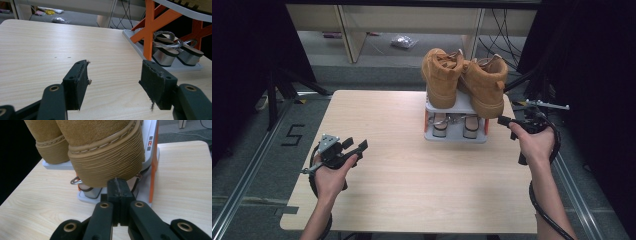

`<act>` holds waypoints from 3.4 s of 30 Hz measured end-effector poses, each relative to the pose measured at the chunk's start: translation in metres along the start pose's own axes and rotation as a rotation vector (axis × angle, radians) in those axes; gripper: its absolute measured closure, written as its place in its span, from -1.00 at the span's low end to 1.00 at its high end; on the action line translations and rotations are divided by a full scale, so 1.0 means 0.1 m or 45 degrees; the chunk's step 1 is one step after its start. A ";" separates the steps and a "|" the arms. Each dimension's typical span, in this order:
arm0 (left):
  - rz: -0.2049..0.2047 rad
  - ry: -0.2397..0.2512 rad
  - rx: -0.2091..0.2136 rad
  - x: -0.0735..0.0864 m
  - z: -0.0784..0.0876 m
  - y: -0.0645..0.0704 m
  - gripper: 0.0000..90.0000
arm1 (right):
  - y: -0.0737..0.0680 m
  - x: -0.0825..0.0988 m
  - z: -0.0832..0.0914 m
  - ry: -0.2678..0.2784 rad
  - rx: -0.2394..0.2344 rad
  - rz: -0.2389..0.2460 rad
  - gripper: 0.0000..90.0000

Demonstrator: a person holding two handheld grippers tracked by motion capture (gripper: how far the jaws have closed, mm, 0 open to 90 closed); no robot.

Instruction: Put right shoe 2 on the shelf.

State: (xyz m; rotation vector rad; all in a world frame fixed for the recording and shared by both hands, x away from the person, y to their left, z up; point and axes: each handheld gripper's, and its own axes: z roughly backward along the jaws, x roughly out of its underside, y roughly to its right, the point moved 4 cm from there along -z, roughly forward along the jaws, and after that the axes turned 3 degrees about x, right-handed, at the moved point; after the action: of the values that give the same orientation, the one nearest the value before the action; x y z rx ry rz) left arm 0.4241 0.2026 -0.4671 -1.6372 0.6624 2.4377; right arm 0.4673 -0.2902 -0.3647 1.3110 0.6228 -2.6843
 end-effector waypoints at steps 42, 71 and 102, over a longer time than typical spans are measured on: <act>0.001 0.007 0.004 -0.01 0.02 -0.01 -0.16 | -0.13 -0.08 -0.31 0.062 0.173 0.175 -0.57; -0.002 -0.002 0.002 0.00 0.01 -0.02 -0.16 | -0.23 -0.11 -0.54 0.044 0.234 0.158 -0.73; 0.003 -0.002 0.005 0.01 0.01 -0.03 -0.16 | -0.29 -0.10 -0.42 0.041 0.252 0.195 -0.40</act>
State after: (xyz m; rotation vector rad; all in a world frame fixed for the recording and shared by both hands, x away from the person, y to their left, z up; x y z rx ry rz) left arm 0.4242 0.2059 -0.4684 -1.6338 0.6684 2.4374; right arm 0.4971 -0.2484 -0.3705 1.3865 0.2520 -2.6584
